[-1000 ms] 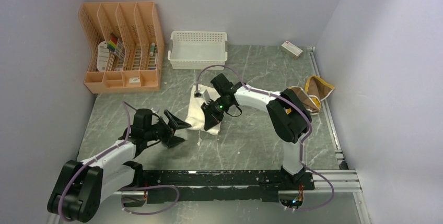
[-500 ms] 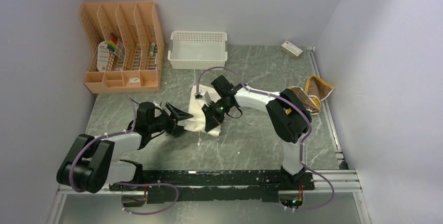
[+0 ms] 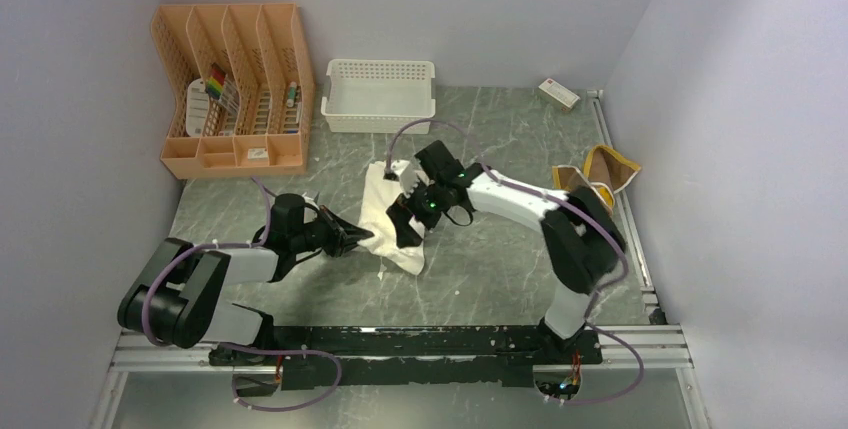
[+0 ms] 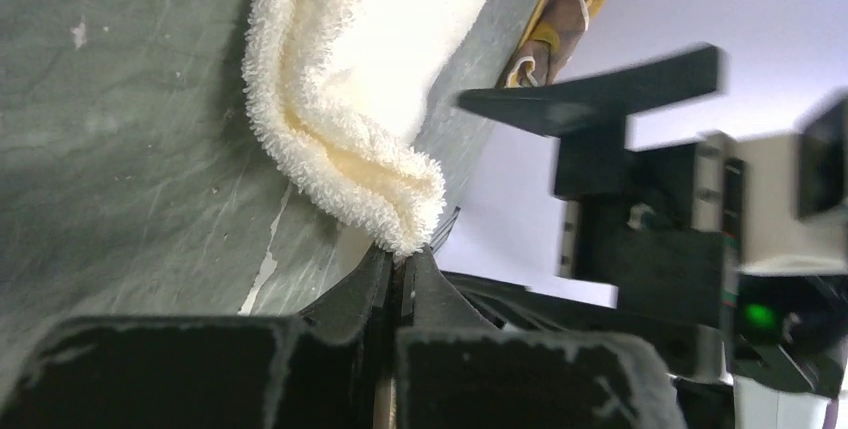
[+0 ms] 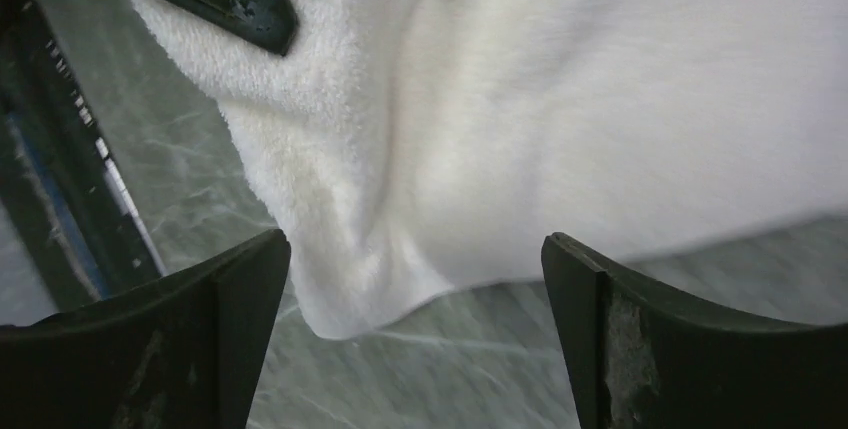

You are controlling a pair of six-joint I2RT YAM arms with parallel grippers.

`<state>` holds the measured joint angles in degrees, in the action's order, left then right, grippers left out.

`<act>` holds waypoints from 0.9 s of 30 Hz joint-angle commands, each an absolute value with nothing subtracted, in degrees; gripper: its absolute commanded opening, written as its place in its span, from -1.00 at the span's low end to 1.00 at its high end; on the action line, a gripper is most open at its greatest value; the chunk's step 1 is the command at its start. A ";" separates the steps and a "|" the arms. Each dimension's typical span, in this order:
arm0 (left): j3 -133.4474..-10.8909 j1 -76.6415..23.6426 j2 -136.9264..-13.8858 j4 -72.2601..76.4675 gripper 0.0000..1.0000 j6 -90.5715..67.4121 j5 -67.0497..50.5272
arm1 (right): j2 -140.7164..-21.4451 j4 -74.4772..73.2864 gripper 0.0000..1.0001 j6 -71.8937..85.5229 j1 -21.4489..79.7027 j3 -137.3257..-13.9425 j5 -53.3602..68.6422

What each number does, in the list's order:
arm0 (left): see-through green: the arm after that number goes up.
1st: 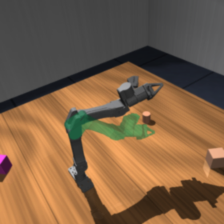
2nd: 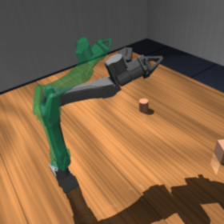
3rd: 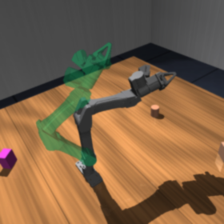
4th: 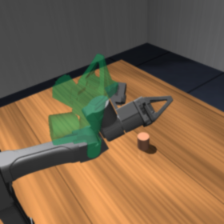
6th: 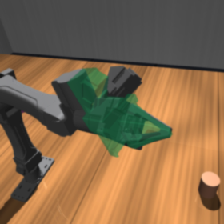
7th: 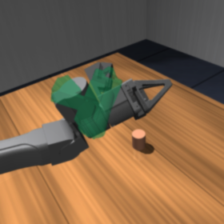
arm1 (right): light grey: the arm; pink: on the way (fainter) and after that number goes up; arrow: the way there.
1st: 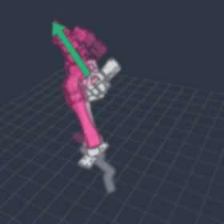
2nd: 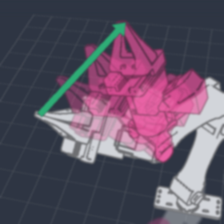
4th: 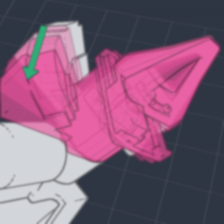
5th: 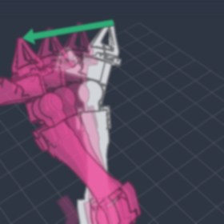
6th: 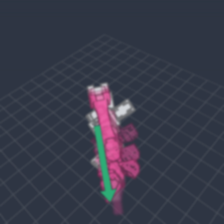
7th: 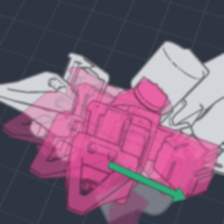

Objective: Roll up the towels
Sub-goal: Roll the towel at the center of the board.

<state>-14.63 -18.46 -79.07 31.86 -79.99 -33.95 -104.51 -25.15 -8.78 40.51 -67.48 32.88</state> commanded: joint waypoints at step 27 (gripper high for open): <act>-17.51 -18.98 -71.61 8.87 -0.87 -80.07 -30.30 | -88.17 11.66 0.59 -13.54 71.55 -43.88 -19.40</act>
<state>-18.15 -18.61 -71.53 10.20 -79.55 -30.61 -84.77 5.34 -14.98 70.89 -42.68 -19.46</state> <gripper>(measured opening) 0.094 0.814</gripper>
